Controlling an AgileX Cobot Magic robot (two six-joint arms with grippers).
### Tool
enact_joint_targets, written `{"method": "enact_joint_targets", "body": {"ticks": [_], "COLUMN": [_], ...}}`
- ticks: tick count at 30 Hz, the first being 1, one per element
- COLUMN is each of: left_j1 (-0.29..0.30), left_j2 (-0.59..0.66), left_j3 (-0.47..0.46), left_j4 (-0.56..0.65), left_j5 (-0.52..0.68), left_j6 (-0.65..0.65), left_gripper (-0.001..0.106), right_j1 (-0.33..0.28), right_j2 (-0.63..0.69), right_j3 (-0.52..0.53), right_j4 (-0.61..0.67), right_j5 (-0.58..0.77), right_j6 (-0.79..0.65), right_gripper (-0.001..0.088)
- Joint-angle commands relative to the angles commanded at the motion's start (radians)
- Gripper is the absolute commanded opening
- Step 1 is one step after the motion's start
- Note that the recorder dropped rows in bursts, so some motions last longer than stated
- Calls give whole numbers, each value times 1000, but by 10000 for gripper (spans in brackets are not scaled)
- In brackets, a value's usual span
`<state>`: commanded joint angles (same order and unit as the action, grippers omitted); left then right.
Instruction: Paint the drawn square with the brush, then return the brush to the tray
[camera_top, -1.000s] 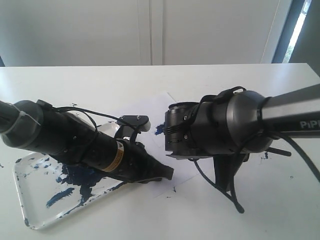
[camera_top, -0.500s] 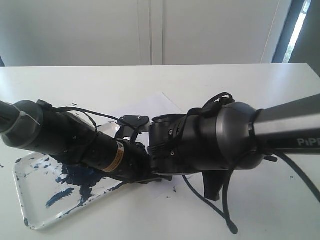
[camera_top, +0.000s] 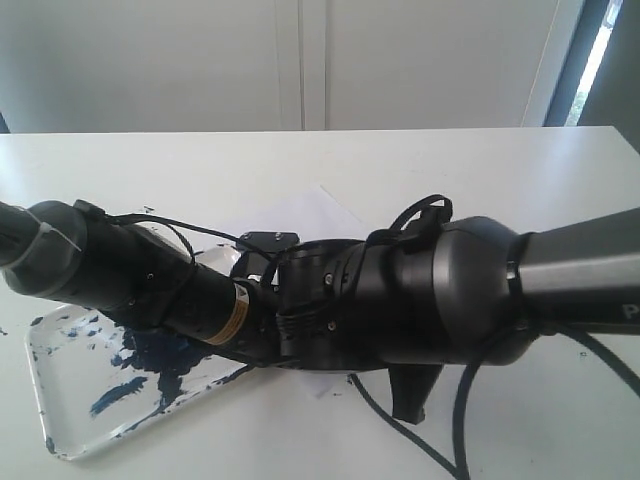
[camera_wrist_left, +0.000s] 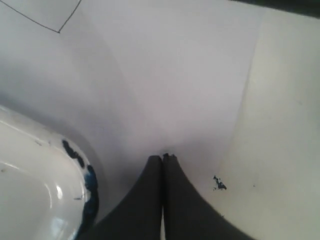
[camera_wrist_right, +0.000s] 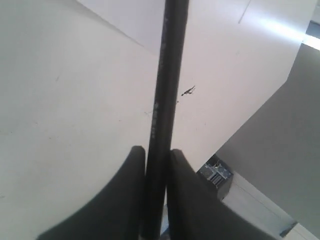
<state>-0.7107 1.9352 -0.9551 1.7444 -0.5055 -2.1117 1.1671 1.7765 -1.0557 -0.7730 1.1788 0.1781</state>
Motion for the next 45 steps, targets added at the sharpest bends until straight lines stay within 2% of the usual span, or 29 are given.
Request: {"method": "enact_joint_targets", "body": {"ticks": [6,14,18,22,25,30,35,40,45], "left_j1": [2,21,59,123,168,209,211,211,211], "left_j2": [-15,-121,-162,-207,-246,-305,-329,-329,-329], "left_j3": [0,0,21,71,95,107,107,107,107], "left_j4": [0,0,0,0,0,0,0,0,0], "left_j5": [2,-9,-24,-23,-25,-66,-52,-36,33], "left_j6": [0,33,33,43,43,47,47,47,49], "left_gripper": [0,0,0,0,0,0,0,0,0], "right_j1": [-7,-69,-97,-122,-130,-133,-142,-158,-162], "right_j2": [0,0,0,0,0,0,0,0,0], "right_j3": [0,0,0,0,0,0,0,0,0], "right_j4": [-17,-70,-77,-77,-73,-74,-79,-141,-141], "right_j5": [0,-2,-8,-25,-42,-44,-40,-5,-4], "right_j6": [4,11,15,15,15,15,15,72,72], "right_gripper": [0,0,0,0,0,0,0,0,0]}}
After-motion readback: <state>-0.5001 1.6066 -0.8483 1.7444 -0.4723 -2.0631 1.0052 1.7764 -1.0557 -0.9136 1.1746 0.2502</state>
